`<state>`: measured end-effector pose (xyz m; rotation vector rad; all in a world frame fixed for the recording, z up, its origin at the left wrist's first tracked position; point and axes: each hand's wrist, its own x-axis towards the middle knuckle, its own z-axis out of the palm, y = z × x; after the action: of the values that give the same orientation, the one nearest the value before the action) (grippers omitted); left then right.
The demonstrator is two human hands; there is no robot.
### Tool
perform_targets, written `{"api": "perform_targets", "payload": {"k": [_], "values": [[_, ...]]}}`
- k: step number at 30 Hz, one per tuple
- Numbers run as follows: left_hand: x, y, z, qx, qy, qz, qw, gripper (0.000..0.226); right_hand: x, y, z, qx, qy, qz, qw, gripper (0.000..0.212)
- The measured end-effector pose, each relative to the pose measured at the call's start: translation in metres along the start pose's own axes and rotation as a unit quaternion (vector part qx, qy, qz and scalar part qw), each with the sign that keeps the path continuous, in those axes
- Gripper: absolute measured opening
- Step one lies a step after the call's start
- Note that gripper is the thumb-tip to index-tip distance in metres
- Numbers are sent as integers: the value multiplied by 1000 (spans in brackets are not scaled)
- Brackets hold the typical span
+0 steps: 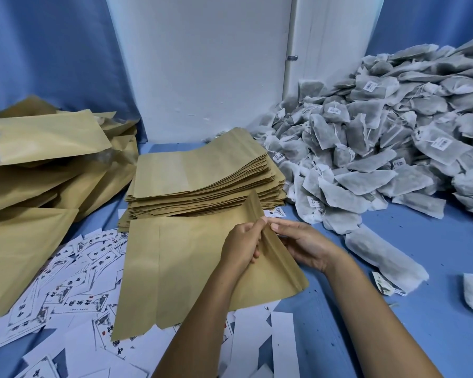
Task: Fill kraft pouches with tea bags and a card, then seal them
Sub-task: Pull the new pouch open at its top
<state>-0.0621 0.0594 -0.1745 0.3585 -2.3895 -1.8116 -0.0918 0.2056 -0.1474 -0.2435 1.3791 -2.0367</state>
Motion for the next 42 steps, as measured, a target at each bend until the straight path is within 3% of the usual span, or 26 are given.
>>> {"api": "perform_targets", "payload": {"k": [23,28,30,34,36,39,42], "values": [[-1,3,-2,-39,-2,-22,999,45,0,0,2,-72,-16,-4,997,27],[-2,5,-1,-35,0,-26,999,43,2,1,0,-82,14,-3,997,23],[-4,8,-1,-25,10,-26,999,40,3,3,2,-136,53,-16,989,23],[-11,12,-1,8,34,0,999,41,0,3,10,-326,93,-49,939,17],[-14,11,2,96,63,35,993,38,-2,1,11,-377,104,-65,918,16],[-18,16,2,256,161,195,933,10,-3,0,13,-408,144,-103,896,20],[-16,20,-4,326,94,400,852,22,-3,0,14,-364,152,-121,911,25]]}}
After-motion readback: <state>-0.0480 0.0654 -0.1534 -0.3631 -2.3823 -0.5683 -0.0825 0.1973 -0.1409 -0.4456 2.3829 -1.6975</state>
